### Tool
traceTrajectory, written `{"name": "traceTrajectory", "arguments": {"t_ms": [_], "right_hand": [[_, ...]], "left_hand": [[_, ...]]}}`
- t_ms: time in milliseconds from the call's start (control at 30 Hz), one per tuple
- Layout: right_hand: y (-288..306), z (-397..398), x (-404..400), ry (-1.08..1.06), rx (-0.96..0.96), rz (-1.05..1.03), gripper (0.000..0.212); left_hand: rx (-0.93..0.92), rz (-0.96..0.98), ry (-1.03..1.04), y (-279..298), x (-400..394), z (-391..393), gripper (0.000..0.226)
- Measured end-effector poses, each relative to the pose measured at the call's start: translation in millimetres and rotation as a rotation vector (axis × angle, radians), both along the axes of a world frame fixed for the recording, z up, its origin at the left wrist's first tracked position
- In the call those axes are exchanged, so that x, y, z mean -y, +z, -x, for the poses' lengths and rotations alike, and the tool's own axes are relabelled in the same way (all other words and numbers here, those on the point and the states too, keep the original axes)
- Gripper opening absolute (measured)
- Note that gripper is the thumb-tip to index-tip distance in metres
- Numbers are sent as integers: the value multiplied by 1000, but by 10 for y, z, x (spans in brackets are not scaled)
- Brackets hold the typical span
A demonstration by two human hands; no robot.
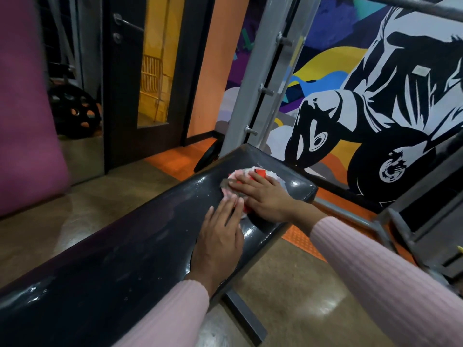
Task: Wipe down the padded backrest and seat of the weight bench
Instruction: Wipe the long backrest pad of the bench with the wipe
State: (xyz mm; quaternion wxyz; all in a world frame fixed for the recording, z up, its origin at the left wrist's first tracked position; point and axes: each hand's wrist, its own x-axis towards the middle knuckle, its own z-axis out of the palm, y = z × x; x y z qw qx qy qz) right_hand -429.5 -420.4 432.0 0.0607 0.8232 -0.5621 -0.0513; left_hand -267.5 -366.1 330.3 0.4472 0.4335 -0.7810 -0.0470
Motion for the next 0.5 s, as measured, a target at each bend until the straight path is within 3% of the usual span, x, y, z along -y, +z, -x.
{"name": "traceTrajectory", "arguments": {"t_ms": [100, 300, 500], "right_hand": [[67, 274, -175, 76, 37, -54, 51], [125, 1, 247, -186, 18, 37, 48], [-26, -126, -95, 35, -44, 6, 55]], "left_hand": [[26, -8, 5, -4, 3, 0, 52], [56, -10, 29, 21, -18, -2, 52], [-14, -5, 14, 35, -53, -15, 52]]}}
